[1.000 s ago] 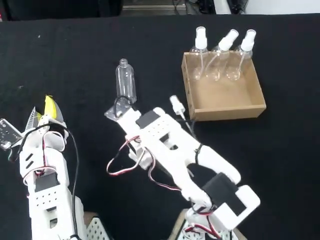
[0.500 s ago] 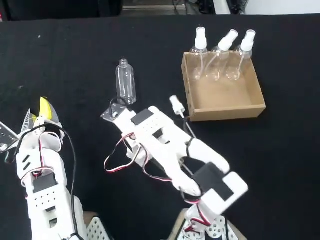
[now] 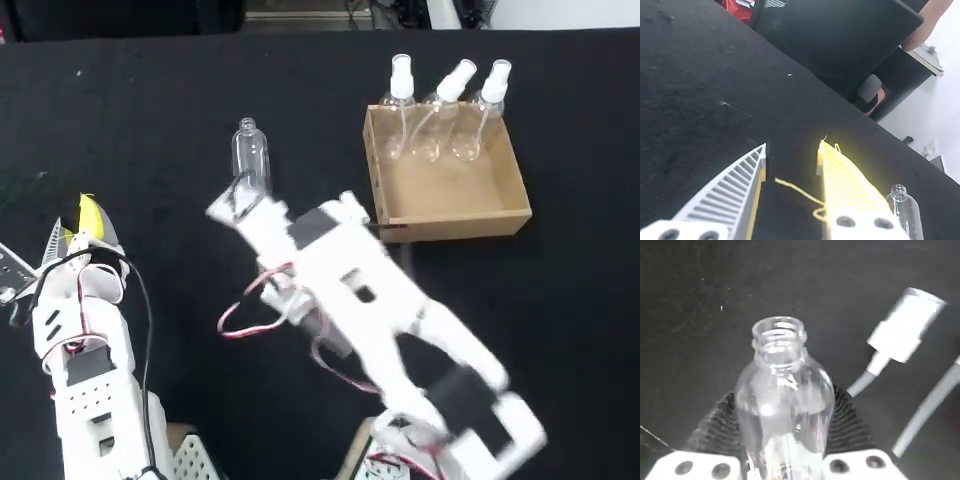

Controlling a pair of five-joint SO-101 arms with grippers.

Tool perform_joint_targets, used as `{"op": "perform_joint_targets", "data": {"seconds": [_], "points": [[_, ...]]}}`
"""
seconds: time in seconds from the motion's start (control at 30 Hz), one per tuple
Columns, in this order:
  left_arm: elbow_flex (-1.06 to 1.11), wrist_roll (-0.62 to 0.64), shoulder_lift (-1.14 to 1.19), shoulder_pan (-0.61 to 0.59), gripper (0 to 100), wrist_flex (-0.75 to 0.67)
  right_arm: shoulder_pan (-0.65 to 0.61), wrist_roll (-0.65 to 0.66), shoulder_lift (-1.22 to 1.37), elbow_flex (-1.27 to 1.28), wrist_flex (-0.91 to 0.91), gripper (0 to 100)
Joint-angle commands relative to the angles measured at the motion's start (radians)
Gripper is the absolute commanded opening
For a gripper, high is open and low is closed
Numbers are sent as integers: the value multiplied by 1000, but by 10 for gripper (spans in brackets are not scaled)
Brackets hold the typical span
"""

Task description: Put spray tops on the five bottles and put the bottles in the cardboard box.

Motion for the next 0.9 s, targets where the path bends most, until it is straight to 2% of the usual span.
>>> {"op": "perform_joint_targets", "data": {"seconds": [0.0, 0.1, 0.17, 0.3, 0.4, 0.57, 0.67, 0.77, 0.87], "points": [[-31, -52, -15, 54, 163, -17, 123, 2, -263, -39, 15, 10], [-42, -169, -9, 151, 163, 28, 232, -40, -418, 39, -98, 10], [-85, -213, -6, 217, 163, 124, 281, -84, -509, 137, -212, 11], [-196, -236, -5, 332, 164, 353, 336, -104, -670, 344, -416, 11], [-240, -256, -3, 398, 166, 436, 359, -104, -769, 433, -448, 11], [-278, -327, 2, 552, 166, 522, 422, -114, -883, 526, -471, 11], [-294, -408, 61, 656, 166, 522, 468, -181, -921, 555, -508, 11], [-341, -522, 203, 757, 166, 525, 514, -221, -946, 564, -523, 11], [-440, -514, 417, 806, 167, 528, 531, -259, -963, 582, -525, 11]]}}
